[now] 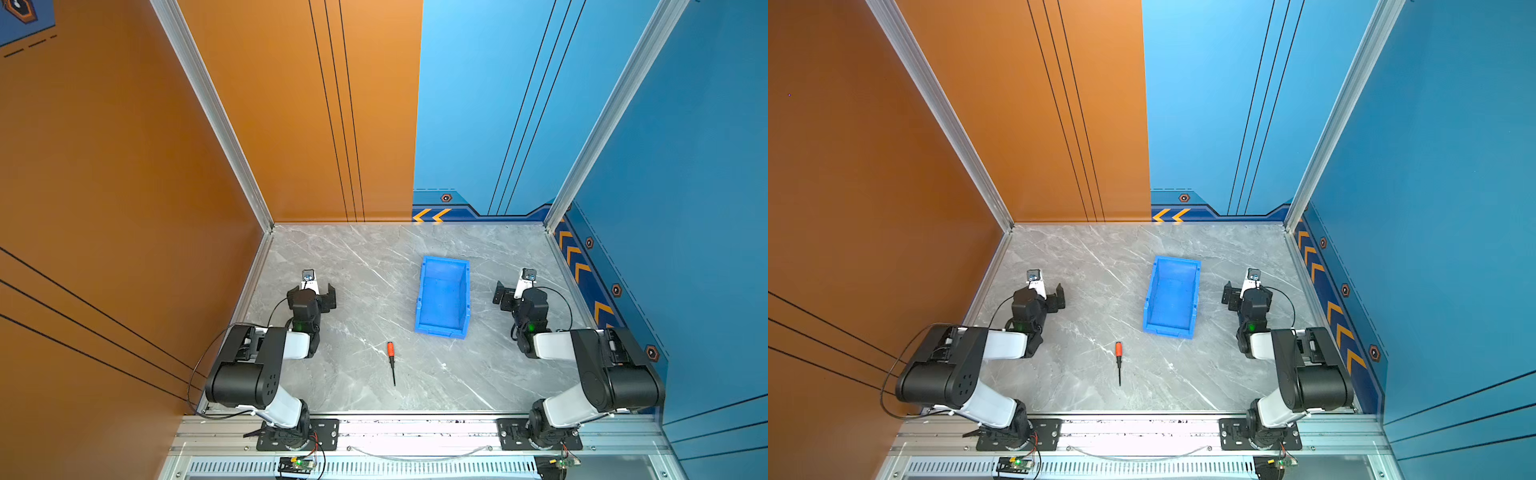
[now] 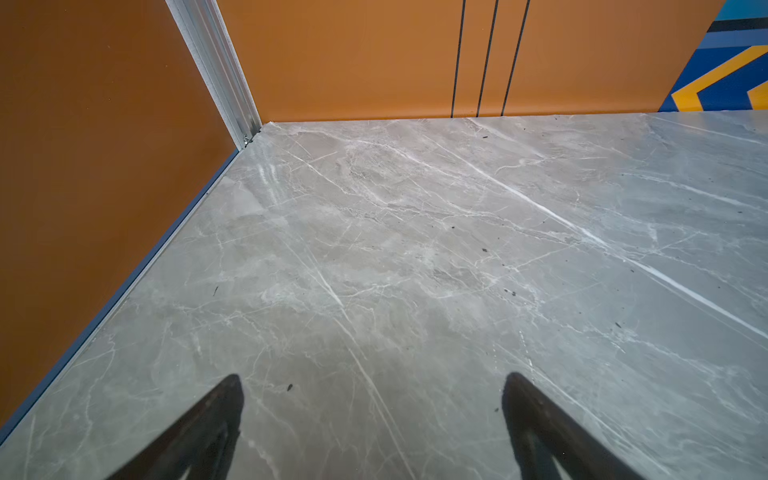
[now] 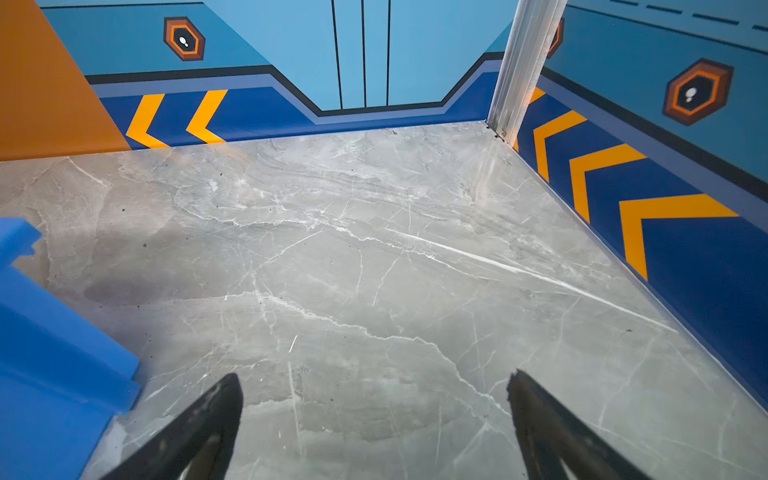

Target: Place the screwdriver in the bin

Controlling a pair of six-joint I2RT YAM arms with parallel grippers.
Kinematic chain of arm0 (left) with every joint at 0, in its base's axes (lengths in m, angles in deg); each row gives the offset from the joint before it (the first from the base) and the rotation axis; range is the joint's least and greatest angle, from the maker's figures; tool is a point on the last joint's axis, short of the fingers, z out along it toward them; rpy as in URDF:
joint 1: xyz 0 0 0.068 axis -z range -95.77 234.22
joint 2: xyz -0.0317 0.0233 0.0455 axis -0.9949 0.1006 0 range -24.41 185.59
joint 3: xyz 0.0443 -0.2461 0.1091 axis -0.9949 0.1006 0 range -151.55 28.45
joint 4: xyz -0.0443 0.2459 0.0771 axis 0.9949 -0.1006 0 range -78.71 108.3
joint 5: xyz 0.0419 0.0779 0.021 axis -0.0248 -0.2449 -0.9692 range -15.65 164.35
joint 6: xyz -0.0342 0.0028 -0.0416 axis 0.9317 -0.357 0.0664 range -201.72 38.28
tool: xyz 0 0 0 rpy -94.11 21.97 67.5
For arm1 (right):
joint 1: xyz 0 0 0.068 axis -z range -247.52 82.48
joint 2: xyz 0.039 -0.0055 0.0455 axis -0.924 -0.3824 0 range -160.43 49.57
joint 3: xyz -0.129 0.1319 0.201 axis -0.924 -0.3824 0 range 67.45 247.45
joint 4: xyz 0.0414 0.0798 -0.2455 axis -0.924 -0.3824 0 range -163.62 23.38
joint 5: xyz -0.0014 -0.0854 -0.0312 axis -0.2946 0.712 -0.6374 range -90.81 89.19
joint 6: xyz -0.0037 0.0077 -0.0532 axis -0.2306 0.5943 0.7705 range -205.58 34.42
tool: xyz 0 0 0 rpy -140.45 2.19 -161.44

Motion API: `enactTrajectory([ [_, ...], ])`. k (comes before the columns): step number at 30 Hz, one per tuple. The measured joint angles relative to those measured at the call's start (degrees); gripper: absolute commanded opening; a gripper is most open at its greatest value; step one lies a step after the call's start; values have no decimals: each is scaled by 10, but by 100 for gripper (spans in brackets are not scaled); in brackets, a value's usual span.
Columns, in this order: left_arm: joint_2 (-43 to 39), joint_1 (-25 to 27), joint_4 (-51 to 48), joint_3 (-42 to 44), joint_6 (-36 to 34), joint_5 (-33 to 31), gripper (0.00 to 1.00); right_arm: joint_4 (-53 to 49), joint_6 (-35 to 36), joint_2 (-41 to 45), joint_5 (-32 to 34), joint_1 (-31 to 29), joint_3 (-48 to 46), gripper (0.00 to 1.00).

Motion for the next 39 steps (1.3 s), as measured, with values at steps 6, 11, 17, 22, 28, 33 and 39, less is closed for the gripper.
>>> enactTrajectory([
  [6, 0, 0, 0, 0, 0, 3, 98, 0, 0, 0, 0, 5, 0, 100],
  [11, 0, 0, 0, 0, 0, 3, 98, 0, 0, 0, -2, 7, 0, 100],
  [17, 0, 0, 0, 0, 0, 3, 98, 0, 0, 0, -3, 7, 0, 100],
  [22, 0, 0, 0, 0, 0, 3, 98, 0, 0, 0, -5, 10, 0, 100],
  [28, 0, 0, 0, 0, 0, 3, 98, 0, 0, 0, -5, 10, 0, 100],
  [33, 0, 0, 0, 0, 0, 3, 98, 0, 0, 0, -5, 10, 0, 100],
  [39, 0, 0, -1, 0, 0, 3, 98, -1, 0, 0, -14, 12, 0, 100],
])
